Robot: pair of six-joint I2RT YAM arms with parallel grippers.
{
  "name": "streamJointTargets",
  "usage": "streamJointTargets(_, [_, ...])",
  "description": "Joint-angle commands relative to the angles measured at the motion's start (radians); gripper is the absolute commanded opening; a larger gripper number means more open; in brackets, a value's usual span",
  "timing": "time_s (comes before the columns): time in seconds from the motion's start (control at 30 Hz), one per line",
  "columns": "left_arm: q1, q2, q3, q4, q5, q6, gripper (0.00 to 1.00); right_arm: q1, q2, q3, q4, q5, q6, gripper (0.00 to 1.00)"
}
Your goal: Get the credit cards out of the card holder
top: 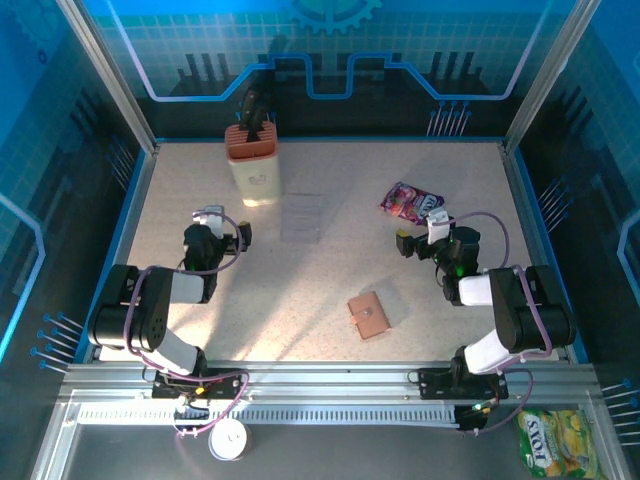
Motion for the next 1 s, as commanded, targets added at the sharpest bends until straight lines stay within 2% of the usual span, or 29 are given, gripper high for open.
streamJointTargets(0.0, [0.002, 0.006, 0.011, 0.033, 0.026, 0.007, 0.99, -0.011, 0.002, 0.015, 0.000, 0.011, 0.009, 1.00])
streamJointTargets(0.23, [0.004, 0.006, 0.011, 0.033, 0.026, 0.006, 0.99, -0.016, 0.005, 0.033, -0.031, 0.062, 0.037, 1.00])
streamJointTargets(0.77, [0.004, 0.006, 0.011, 0.030, 0.028, 0.005, 0.99, -0.008, 0.003, 0.035, -0.035, 0.094, 0.037, 1.00])
streamJointTargets(0.97, [0.002, -0.001, 0.012, 0.025, 0.014, 0.006, 0.99, 0.008, -0.033, 0.067, -0.118, 0.141, 0.037, 1.00])
